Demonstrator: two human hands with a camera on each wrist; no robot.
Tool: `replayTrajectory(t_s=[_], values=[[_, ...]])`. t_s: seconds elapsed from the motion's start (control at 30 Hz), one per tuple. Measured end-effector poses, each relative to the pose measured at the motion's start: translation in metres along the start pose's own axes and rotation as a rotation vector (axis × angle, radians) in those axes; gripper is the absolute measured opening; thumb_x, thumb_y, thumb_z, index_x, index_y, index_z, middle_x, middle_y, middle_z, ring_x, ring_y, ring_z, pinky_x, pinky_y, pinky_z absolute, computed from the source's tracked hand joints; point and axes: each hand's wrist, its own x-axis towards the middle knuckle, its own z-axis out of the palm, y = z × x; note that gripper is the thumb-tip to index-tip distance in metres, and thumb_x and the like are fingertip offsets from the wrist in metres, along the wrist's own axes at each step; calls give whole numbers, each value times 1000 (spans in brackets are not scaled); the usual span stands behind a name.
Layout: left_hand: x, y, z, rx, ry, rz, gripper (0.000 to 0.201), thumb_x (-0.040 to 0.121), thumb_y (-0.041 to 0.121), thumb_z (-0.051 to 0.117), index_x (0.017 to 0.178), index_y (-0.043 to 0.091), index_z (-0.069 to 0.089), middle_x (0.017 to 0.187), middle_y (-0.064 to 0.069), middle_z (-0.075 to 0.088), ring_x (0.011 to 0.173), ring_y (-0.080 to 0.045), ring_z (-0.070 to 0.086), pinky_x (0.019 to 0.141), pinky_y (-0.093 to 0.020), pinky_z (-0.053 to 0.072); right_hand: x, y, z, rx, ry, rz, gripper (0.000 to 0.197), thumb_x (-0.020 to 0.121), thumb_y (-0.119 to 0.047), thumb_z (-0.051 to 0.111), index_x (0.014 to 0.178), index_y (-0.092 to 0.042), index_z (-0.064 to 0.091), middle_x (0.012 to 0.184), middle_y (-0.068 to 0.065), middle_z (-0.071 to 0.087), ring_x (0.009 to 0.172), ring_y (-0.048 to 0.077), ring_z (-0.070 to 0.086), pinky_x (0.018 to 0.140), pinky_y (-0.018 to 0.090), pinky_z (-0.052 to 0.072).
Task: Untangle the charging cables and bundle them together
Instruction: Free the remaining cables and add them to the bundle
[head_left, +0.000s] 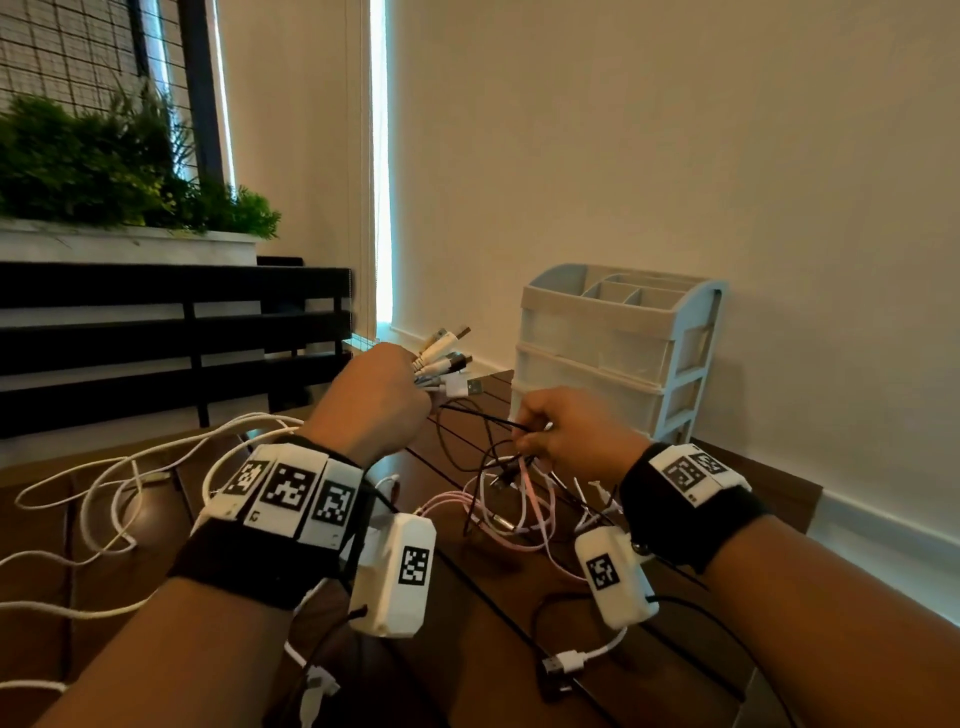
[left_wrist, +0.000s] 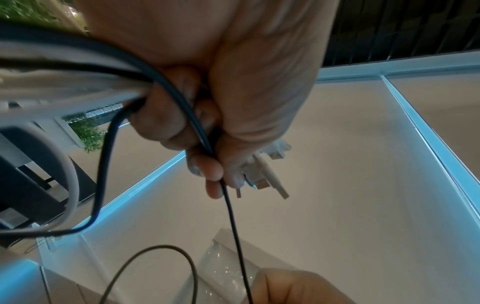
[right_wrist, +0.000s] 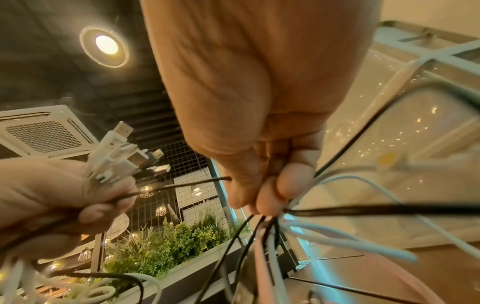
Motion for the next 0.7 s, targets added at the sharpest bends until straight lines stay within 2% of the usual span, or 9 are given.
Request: replayTrajectory(t_s=[0.07, 0.17, 0.27, 0.33, 0.4, 0.47, 0.5, 0.63, 0.7], values=[[-1, 0, -4, -1, 11, -3, 14, 88, 23, 66, 89, 9, 64, 77, -6, 62, 71, -22, 58, 55, -28, 39, 2, 3, 1, -24, 20, 17, 5, 89, -22, 66, 86, -22, 62, 80, -8, 64, 66, -1, 59, 61, 17, 43], [-3, 3, -6, -8, 28, -3, 14, 88, 22, 66, 91, 8, 66, 78, -7, 62, 69, -21, 56, 51, -27, 36, 4, -1, 2, -66, 51, 19, 13, 95, -27, 56, 90, -16, 60, 78, -1, 63, 67, 10, 58, 59, 21, 42], [-4, 5, -8, -27, 36, -8, 16, 88, 20, 66, 97, 8, 68, 77, -6, 62, 68, -19, 55, 50, -26, 36, 2, -6, 1, 275, -47, 104, 14, 100, -21, 46, 97, -9, 53, 81, 11, 70, 55, 19, 63, 48, 24, 50], [-4, 4, -12, -25, 53, -11, 20, 88, 21, 66, 102, 7, 68, 76, -4, 59, 67, -17, 53, 51, -26, 34, 1, -6, 2, 397, -73, 124, 11, 100, -18, 47, 98, -8, 52, 78, 11, 68, 53, 15, 62, 47, 23, 49], [-4, 3, -18, -25, 73, -21, 24, 88, 22, 67, 103, 4, 66, 73, -3, 56, 64, -14, 50, 50, -25, 32, 4, 0, 3, 170, 17, 64, 13, 96, -24, 54, 89, -14, 55, 74, 2, 62, 56, 7, 57, 53, 22, 45], [-4, 3, -22, -36, 85, -29, 25, 88, 23, 68, 102, 2, 66, 72, -4, 55, 62, -13, 48, 49, -25, 31, 8, 5, 3, -112, 89, 13, 23, 95, -38, 54, 80, -20, 55, 73, -4, 57, 65, 8, 53, 60, 24, 39], [-4, 4, -23, -33, 87, -21, 25, 88, 23, 68, 102, 2, 66, 72, -4, 55, 61, -13, 48, 49, -25, 31, 9, 5, 3, -162, 69, 19, 28, 95, -42, 50, 80, -20, 55, 74, -3, 57, 68, 11, 53, 62, 26, 40], [-6, 7, -26, -9, 97, 3, 16, 87, 24, 68, 90, 9, 64, 67, 0, 52, 59, -11, 46, 48, -25, 30, 10, 1, 7, -105, -88, 86, 40, 98, -50, 39, 93, -15, 59, 87, 4, 63, 78, 19, 60, 77, 39, 51], [-6, 5, -31, -30, 114, -13, 15, 87, 21, 68, 82, 8, 62, 65, -1, 52, 57, -12, 46, 47, -26, 30, 11, 2, 6, -109, -21, 61, 44, 96, -53, 39, 89, -15, 59, 80, 1, 60, 73, 16, 57, 70, 34, 48]])
